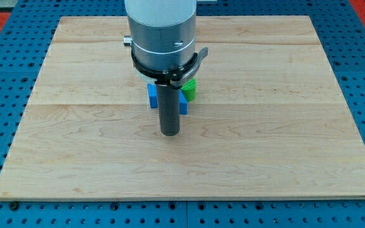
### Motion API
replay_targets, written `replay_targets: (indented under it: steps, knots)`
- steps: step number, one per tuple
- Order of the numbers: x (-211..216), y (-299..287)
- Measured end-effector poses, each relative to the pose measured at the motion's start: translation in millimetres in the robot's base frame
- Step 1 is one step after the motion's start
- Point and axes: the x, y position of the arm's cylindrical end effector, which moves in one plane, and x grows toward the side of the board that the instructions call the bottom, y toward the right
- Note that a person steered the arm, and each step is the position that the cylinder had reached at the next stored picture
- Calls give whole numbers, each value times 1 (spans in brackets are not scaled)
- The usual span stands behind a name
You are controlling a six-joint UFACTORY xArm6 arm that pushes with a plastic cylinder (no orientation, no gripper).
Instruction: Move your arm away from the blue triangle
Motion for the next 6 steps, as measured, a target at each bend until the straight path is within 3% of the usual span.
replay_targets:
  steps: [3, 4, 5, 6]
  knots:
    - [6, 2]
    - [38, 53]
    - [19, 122]
    - [-43, 185]
